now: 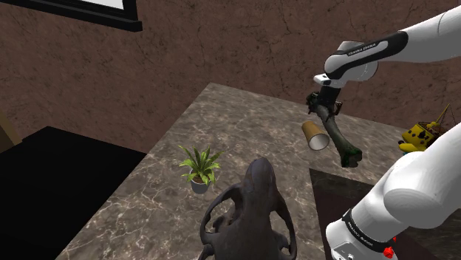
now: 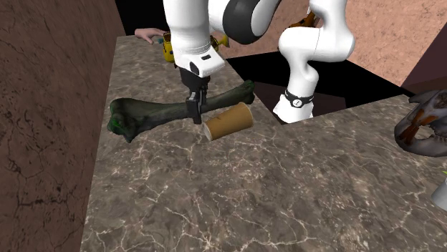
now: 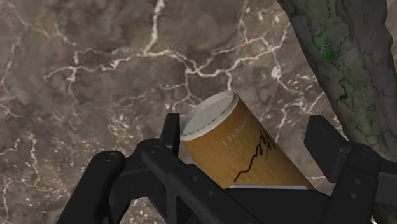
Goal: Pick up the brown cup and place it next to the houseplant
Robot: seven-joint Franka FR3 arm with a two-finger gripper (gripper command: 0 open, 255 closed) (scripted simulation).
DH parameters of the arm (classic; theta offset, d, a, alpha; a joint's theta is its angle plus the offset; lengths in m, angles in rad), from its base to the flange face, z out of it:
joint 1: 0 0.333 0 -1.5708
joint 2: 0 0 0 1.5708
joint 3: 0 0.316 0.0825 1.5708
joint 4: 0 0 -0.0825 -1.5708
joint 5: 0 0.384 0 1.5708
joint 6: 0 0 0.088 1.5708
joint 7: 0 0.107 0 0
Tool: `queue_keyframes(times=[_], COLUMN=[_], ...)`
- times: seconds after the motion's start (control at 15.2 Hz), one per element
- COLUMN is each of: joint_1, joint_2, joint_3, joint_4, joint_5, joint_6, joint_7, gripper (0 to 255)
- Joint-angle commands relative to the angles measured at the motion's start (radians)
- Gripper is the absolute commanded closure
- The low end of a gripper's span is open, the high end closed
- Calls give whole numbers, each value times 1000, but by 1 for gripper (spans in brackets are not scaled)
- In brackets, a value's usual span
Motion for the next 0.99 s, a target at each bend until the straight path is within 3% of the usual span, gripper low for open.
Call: queue_keyframes(times=[0.0, 0.07, 0.13, 0.46, 0.53, 0.59, 0.92], joint_1=[25, 73, 182, 406, 462, 559, 559], joint_2=[-18, -27, -47, -22, -18, -12, -12], joint_3=[-37, -98, -208, -427, -482, -578, -578], joint_4=[-48, -81, -85, -111, -115, -121, -121], joint_5=[64, 155, 141, 141, 141, 141, 141], joint_6=[79, 130, 137, 208, 222, 245, 245], joint_7=[-292, -627, -669, -669, -669, -669, -669], gripper=[0, 0, 0, 0, 0, 0, 0])
